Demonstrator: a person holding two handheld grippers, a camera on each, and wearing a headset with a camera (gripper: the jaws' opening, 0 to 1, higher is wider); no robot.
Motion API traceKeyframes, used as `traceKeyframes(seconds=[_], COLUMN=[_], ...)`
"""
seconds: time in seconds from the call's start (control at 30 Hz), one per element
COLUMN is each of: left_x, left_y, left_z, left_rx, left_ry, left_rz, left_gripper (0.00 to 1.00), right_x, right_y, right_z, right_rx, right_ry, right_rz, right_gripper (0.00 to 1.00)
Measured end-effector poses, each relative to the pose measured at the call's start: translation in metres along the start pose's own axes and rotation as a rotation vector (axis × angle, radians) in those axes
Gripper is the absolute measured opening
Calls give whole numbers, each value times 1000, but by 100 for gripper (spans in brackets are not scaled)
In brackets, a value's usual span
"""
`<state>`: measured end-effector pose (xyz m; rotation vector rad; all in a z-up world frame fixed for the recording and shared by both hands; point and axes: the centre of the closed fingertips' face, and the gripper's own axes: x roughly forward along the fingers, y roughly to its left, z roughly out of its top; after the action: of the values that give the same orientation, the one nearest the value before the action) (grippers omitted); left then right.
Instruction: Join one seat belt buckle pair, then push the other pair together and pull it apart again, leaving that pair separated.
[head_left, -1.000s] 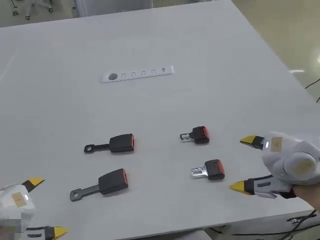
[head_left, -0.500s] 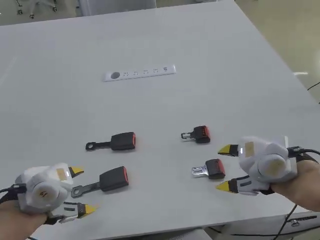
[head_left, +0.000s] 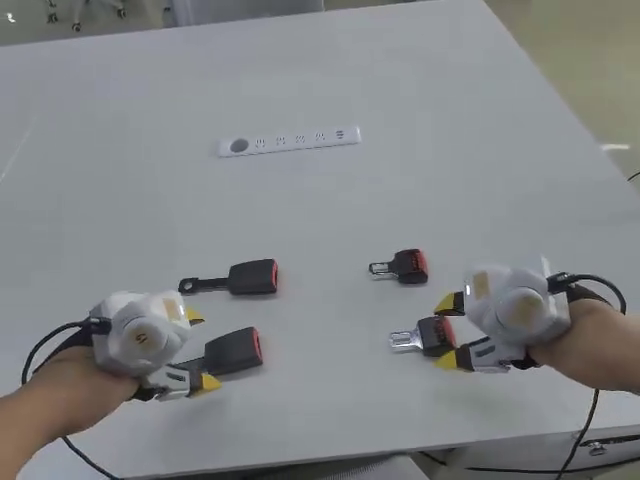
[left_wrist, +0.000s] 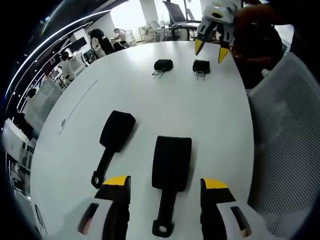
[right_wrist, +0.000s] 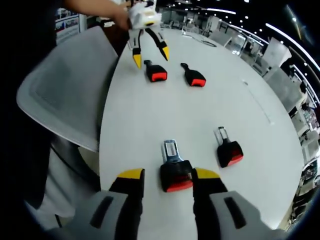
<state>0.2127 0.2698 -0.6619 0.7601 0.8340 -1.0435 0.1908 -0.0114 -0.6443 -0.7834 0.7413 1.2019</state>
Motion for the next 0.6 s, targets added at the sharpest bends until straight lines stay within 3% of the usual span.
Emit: traceKeyframes(seconds=[0.17, 0.33, 0.6], left_x=[9, 17, 20], left_y=[-1, -2, -6], left_z=[1, -2, -2], left_rx=[29, 50, 79], left_ry=[31, 45, 71], left_rz=[-34, -80, -134], left_gripper=[55, 46, 40], right_x=[5, 15, 24], right_y=[-6, -6, -8], right_z=[-6, -13, -20], right_rx=[9, -13, -7], right_ry=[12, 34, 53], right_rz=[15, 50, 101], right_gripper=[39, 38, 34])
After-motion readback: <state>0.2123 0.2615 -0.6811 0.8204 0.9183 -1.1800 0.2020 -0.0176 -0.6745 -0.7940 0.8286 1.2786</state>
